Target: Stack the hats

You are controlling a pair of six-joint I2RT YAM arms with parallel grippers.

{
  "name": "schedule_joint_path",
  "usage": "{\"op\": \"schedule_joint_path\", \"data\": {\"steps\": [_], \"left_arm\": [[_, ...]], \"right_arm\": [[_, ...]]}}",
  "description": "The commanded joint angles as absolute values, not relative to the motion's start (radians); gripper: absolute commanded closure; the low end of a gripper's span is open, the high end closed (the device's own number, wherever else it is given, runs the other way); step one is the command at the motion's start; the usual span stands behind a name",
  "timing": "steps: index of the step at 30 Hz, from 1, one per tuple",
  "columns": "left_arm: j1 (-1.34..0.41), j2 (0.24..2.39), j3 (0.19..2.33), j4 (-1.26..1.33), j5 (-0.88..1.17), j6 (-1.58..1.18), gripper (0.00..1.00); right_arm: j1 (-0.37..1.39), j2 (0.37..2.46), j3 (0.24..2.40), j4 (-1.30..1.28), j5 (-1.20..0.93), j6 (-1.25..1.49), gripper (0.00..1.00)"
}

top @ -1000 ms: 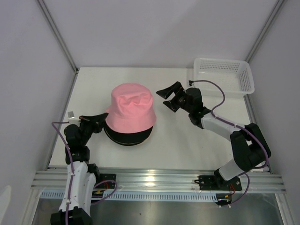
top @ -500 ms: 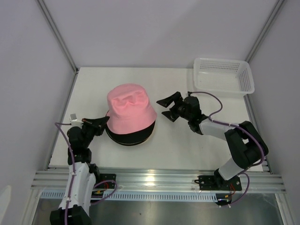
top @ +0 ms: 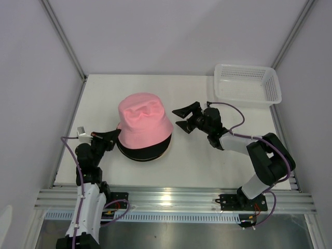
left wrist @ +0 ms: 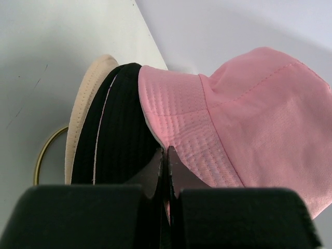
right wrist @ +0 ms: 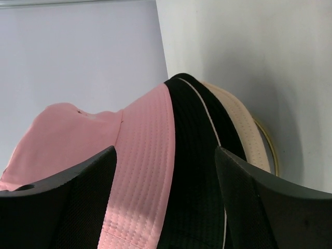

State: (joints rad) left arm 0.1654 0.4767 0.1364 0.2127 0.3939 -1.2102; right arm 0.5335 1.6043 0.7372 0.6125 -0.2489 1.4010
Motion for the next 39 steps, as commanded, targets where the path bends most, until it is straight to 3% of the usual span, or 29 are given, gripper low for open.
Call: {"op": "schedule_joint_path", "data": {"steps": [1, 16, 19, 20, 22, 23, 26, 39], "left_arm": [[0.158, 0.471, 0.12, 0.225, 0.37, -1.16, 0.99], [0.138, 0.459, 0.106, 0.252, 0.379, -1.141, 0.99], [0.133, 0.462, 0.107, 0.244, 0.38, -1.137, 0.99], [0.133, 0.462, 0.106, 0.241, 0.383, -1.132, 0.99], [0.133, 0.462, 0.112, 0.238, 0.388, -1.123, 0.99], [0.133, 0.46, 0.113, 0.233, 0.388, -1.117, 0.99], [0.135, 0.453, 0.147, 0.212, 0.396, -1.075, 0.99], [0.133, 0.284, 0.357, -0.086, 0.357, -0.799, 0.99]], "right_arm": [[0.558, 1.583, 0.779, 0.661, -0.259, 1.431, 0.21], [0.617, 1.64, 0.81, 0.744, -0.313, 1.563, 0.31], [0.617, 1.655, 0.813, 0.77, -0.308, 1.571, 0.44], [0.618, 1.666, 0.818, 0.773, -0.307, 1.568, 0.56], [0.618, 1.677, 0.822, 0.767, -0.307, 1.536, 0.67], [0.617, 1.683, 0.824, 0.758, -0.305, 1.523, 0.84], [0.617, 1.678, 0.822, 0.739, -0.287, 1.455, 1.0], [0.623, 1.516, 0.798, 0.721, -0.23, 1.046, 1.0]]}}
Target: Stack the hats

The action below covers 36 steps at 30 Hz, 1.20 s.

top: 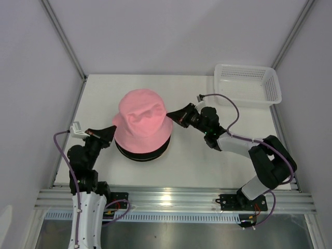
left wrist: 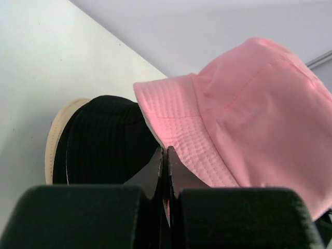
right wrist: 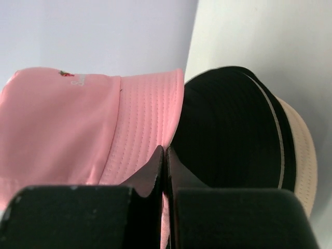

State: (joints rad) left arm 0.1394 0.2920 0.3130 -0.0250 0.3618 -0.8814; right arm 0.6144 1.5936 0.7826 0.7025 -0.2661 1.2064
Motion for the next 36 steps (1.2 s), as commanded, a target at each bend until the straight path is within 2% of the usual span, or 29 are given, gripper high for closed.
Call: {"op": "schedule_joint_path", "data": {"steps": [1, 8, 15, 29, 36], "left_arm": [[0.133, 0.287, 0.357, -0.078, 0.376, -0.798, 0.99], [0.135, 0.29, 0.328, -0.147, 0.333, -0.802, 0.99], [0.135, 0.35, 0.319, -0.164, 0.288, -0.828, 0.99], [0.133, 0.5, 0.333, -0.296, 0.161, -0.839, 0.99], [0.135, 0.451, 0.29, -0.376, 0.153, -0.874, 0.99]], "right_arm": [[0.624, 1.493, 0.796, 0.707, -0.224, 1.037, 1.0], [0.629, 1.443, 0.765, 0.672, -0.192, 0.974, 1.0], [0.624, 1.549, 0.749, 0.632, -0.204, 1.009, 1.0], [0.597, 1.804, 0.982, 0.376, -0.272, 0.959, 1.0], [0.597, 1.87, 1.058, 0.191, -0.291, 0.894, 1.0]]}}
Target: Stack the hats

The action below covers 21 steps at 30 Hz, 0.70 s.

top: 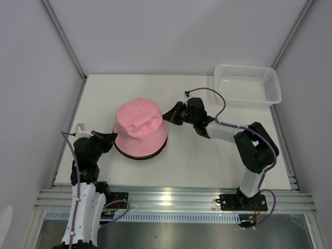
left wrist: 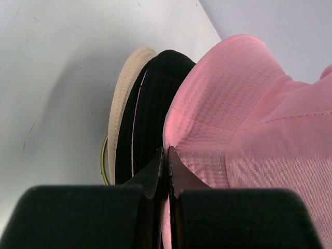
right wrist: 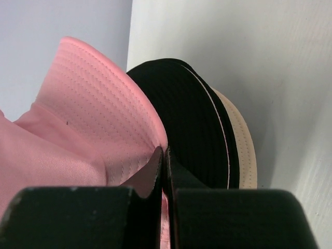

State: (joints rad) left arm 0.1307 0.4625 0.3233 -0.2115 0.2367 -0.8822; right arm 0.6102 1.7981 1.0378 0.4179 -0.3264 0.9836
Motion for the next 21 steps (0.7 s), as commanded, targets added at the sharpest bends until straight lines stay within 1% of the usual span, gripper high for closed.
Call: {"op": "schedule_joint_path", "data": {"steps": [1, 6, 10, 16, 21], "left_arm": [[0.135, 0.443, 0.282, -0.388, 0.149, -0.874, 0.99], [0.133, 0.394, 0.273, -0.475, 0.121, -0.861, 0.99], [0.133, 0.37, 0.285, -0.526, 0.097, -0.862, 0.99], [0.133, 0.393, 0.273, -0.52, 0.094, -0.85, 0.99], [0.133, 0.403, 0.259, -0.502, 0.107, -0.845, 0.99]], "right_arm": [[0.598, 1.879, 1.066, 0.175, -0.293, 0.887, 1.0], [0.615, 1.936, 1.107, 0.077, -0.301, 0.828, 1.0], [0.635, 1.939, 1.126, 0.031, -0.263, 0.793, 1.0], [0.693, 1.931, 1.152, -0.089, -0.125, 0.672, 1.0], [0.704, 1.936, 1.114, -0.083, -0.106, 0.657, 1.0]]}}
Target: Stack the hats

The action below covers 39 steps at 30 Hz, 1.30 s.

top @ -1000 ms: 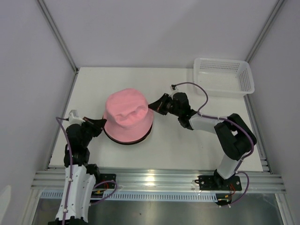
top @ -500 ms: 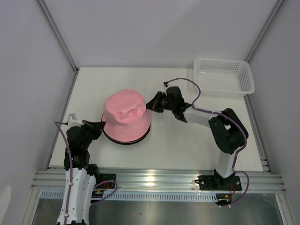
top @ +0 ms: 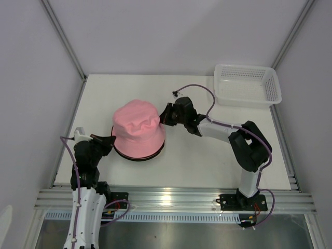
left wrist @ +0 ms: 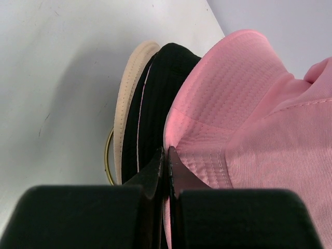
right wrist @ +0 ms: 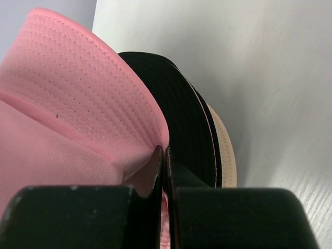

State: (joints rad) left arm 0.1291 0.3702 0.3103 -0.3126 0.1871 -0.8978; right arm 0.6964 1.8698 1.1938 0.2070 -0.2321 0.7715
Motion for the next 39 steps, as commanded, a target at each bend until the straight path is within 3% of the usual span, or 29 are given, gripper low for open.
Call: {"op": "schedule_joint_path", "data": {"steps": [1, 4, 7, 10, 11, 12, 13, 14, 18, 21, 26, 28, 32, 37, 39], "left_arm": [[0.133, 0.403, 0.259, -0.5, 0.107, -0.844, 0.99], [0.133, 0.403, 0.27, -0.486, 0.118, -0.838, 0.99], [0.133, 0.4, 0.308, -0.479, 0.129, -0.822, 0.92], [0.135, 0.393, 0.357, -0.482, 0.117, -0.792, 0.75], [0.133, 0.394, 0.385, -0.48, 0.107, -0.787, 0.71], [0.133, 0.396, 0.417, -0.482, 0.089, -0.782, 0.68], [0.133, 0.405, 0.431, -0.48, 0.084, -0.776, 0.61], [0.133, 0.411, 0.443, -0.479, 0.078, -0.764, 0.58], [0.133, 0.445, 0.581, -0.474, 0.066, -0.743, 0.42], [0.133, 0.474, 0.665, -0.462, 0.035, -0.703, 0.34], [0.133, 0.573, 0.741, -0.364, -0.011, -0.664, 0.18], [0.135, 0.63, 0.744, -0.31, 0.043, -0.654, 0.16], [0.167, 0.81, 0.744, -0.21, 0.248, -0.684, 0.16], [0.232, 0.926, 0.692, -0.083, 0.354, -0.785, 0.24], [0.233, 0.931, 0.667, -0.023, 0.389, -0.807, 0.25]], "right_arm": [[0.707, 1.936, 1.108, -0.08, -0.098, 0.65, 1.0], [0.715, 1.933, 1.114, -0.084, -0.072, 0.64, 1.0], [0.71, 1.907, 1.121, -0.083, -0.058, 0.634, 1.0], [0.696, 1.865, 1.135, -0.089, -0.06, 0.615, 1.0], [0.692, 1.856, 1.143, -0.104, -0.061, 0.595, 0.92], [0.692, 1.836, 1.152, -0.116, -0.055, 0.585, 0.72], [0.692, 1.824, 1.17, -0.133, -0.054, 0.572, 0.65], [0.687, 1.812, 1.18, -0.161, -0.046, 0.548, 0.48], [0.648, 1.721, 1.23, -0.23, -0.031, 0.5, 0.26], [0.579, 1.638, 1.282, -0.279, -0.04, 0.476, 0.18], [0.494, 1.524, 1.324, -0.304, -0.047, 0.439, 0.12], [0.486, 1.508, 1.315, -0.267, -0.087, 0.446, 0.11], [0.488, 1.502, 1.249, -0.129, -0.208, 0.537, 0.12], [0.515, 1.58, 1.29, -0.074, -0.253, 0.56, 0.15], [0.534, 1.63, 1.322, -0.077, -0.267, 0.552, 0.23]]}}
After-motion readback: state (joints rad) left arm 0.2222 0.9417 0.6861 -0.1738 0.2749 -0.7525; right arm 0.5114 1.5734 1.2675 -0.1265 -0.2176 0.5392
